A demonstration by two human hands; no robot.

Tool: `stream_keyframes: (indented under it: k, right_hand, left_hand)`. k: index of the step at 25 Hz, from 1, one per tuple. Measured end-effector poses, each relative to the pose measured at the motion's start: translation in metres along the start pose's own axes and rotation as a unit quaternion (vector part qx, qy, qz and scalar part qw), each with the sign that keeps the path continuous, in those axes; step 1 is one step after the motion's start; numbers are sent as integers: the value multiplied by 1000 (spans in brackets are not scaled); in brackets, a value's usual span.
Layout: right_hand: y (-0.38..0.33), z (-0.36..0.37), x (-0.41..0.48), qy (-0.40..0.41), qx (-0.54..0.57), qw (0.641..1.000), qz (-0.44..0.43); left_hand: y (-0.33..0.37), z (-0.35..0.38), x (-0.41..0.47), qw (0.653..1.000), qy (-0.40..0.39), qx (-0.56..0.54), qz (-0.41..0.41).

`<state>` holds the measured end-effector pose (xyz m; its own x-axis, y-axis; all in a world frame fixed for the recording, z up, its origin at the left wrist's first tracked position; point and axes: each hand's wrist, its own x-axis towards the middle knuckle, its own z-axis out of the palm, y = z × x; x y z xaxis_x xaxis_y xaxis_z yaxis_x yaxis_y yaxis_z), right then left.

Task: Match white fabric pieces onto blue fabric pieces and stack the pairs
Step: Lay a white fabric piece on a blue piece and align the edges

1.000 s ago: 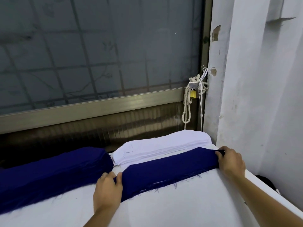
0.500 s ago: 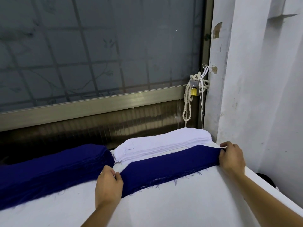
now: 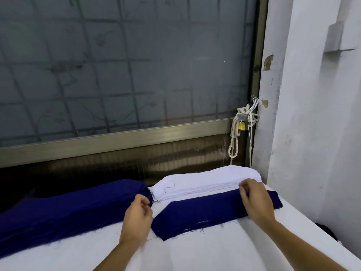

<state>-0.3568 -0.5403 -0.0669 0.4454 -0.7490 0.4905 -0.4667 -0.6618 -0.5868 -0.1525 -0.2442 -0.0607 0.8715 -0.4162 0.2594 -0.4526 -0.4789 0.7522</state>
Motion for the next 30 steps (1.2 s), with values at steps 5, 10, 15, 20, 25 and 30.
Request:
stream_keyframes:
  k: [5, 10, 15, 20, 25, 30]
  right_hand:
    - [-83, 30, 3, -88, 23, 995, -40]
    - [-182, 78, 5, -149, 38, 982, -107]
    - [-255, 129, 4, -225, 46, 961, -153]
    - [-300, 184, -9, -288, -10, 935, -205]
    - [-324, 218, -15, -299, -54, 921, -242]
    - [-332, 238, -25, -308, -33, 910, -275]
  left_hand:
    - [-17, -82, 36, 998, 28, 37, 39]
    - [-68, -164, 58, 995, 49, 89, -15]
    - [-127, -216, 71, 976, 6, 205, -77]
    - [-171, -257, 87, 951, -16, 293, -95]
    - [-198, -278, 115, 951, -89, 281, -97]
    - [-210, -286, 133, 956, -97, 271, -63]
